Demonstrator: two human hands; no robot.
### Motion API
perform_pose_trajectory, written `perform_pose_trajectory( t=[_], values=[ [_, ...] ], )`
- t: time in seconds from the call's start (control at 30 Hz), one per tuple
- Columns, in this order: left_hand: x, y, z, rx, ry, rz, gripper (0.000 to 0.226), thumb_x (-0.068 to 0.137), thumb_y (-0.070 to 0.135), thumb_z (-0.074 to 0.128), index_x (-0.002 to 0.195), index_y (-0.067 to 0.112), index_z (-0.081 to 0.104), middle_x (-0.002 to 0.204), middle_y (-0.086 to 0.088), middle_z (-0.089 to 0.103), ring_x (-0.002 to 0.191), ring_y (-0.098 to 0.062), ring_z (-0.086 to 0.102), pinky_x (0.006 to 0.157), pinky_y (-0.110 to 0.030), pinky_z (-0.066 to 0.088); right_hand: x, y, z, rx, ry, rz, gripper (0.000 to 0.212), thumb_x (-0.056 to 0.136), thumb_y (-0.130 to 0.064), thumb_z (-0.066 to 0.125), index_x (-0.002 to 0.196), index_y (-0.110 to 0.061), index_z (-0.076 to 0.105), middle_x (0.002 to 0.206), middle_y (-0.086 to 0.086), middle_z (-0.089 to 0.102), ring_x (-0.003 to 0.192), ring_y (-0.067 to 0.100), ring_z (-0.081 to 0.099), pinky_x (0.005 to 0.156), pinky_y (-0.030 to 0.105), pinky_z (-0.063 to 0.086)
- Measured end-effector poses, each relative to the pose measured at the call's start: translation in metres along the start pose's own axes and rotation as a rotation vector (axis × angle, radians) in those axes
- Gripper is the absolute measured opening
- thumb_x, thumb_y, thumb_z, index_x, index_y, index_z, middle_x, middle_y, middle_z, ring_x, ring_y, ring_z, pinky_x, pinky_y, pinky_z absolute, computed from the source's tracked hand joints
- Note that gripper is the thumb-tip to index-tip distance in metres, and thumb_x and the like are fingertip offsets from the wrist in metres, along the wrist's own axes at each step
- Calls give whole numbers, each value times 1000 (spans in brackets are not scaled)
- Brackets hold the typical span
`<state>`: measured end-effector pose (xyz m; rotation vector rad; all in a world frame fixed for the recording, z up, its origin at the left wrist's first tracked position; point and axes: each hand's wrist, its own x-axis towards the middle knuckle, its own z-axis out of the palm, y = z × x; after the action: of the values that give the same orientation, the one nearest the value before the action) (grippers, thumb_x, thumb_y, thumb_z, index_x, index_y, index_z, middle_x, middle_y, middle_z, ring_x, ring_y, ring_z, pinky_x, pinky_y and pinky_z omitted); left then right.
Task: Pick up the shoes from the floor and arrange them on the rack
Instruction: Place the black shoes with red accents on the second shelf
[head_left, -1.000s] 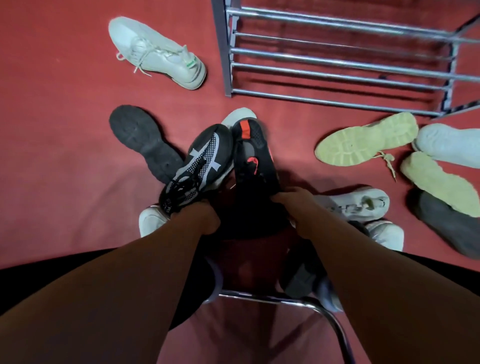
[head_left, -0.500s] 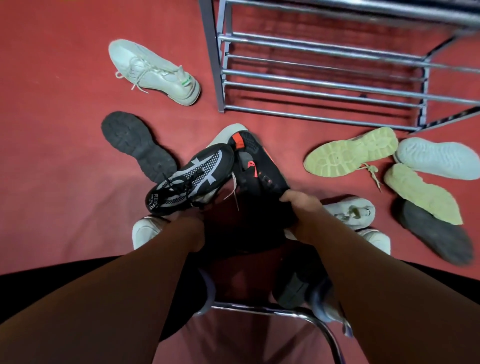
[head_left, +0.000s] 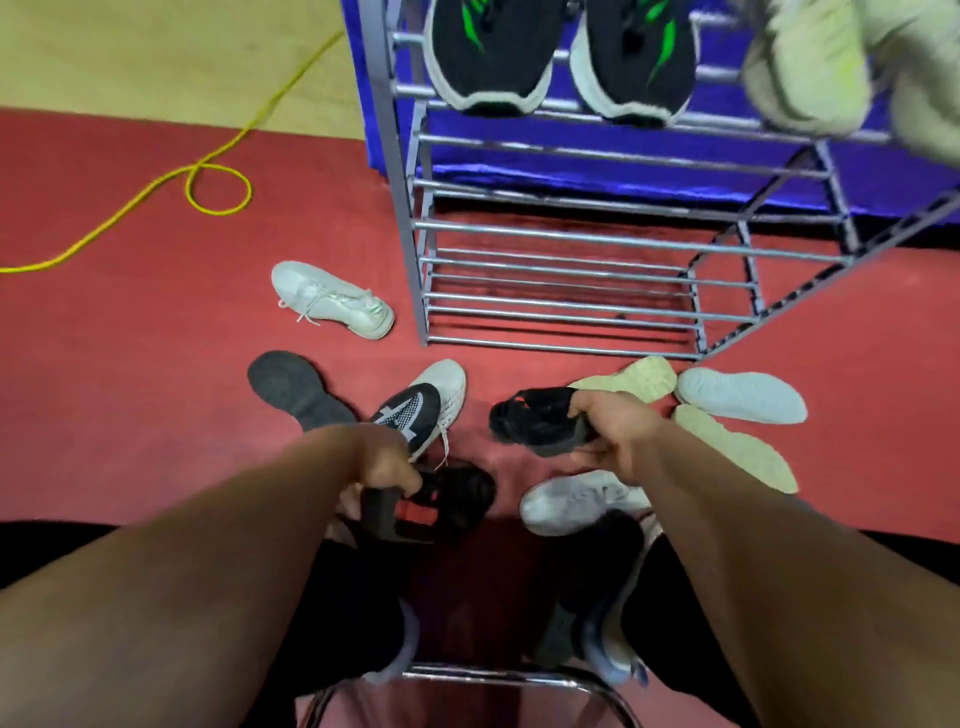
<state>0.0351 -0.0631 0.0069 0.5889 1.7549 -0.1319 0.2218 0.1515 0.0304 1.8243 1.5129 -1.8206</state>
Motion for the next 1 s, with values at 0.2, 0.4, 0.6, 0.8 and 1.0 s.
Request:
perform_pose_trajectory(
  t=[0.2, 0.4, 0.6, 0.8, 1.0],
  values=[
    [-98, 27, -32, -249, 105, 80, 24, 84, 21, 62, 83, -1, 70, 59, -16, 67, 41, -23, 58, 45, -23, 44, -73, -19, -53, 17, 81, -59, 4, 84, -11, 58, 83, -9, 62, 58, 8, 60, 51, 21, 55, 57, 29, 53],
    [-163, 45, -49, -541, 356, 128, 31, 82, 32, 70, 95, 3, 66, 62, -14, 62, 45, -22, 58, 42, -22, 48, -133, -40, -87, 124, 114, -98, 6, 92, -8, 52, 87, -11, 54, 68, 10, 55, 29, 14, 54, 35, 19, 48],
    [-193, 63, -52, -948, 402, 273, 30, 91, 31, 66, 110, 8, 65, 73, -13, 74, 57, -22, 72, 49, -25, 59, -159, -41, -109, 274, 144, -192, 11, 88, -19, 57, 97, -16, 61, 79, 6, 66, 62, 19, 62, 59, 29, 54],
    [-176, 76, -49, -1293, 264, 426, 17, 95, 23, 65, 106, 10, 65, 76, -7, 73, 51, -15, 69, 52, -27, 61, -157, -48, -94, 531, 121, -247, 13, 85, -21, 61, 94, -14, 65, 68, 5, 66, 48, 16, 53, 44, 23, 50],
    [-145, 90, -61, -1428, 266, 514, 17, 98, 15, 62, 112, 5, 64, 95, -15, 75, 73, -25, 76, 64, -36, 64, -150, -72, -80, 770, 72, -292, 12, 85, -20, 58, 92, -16, 66, 81, 4, 66, 64, 21, 56, 54, 29, 47]
  ],
)
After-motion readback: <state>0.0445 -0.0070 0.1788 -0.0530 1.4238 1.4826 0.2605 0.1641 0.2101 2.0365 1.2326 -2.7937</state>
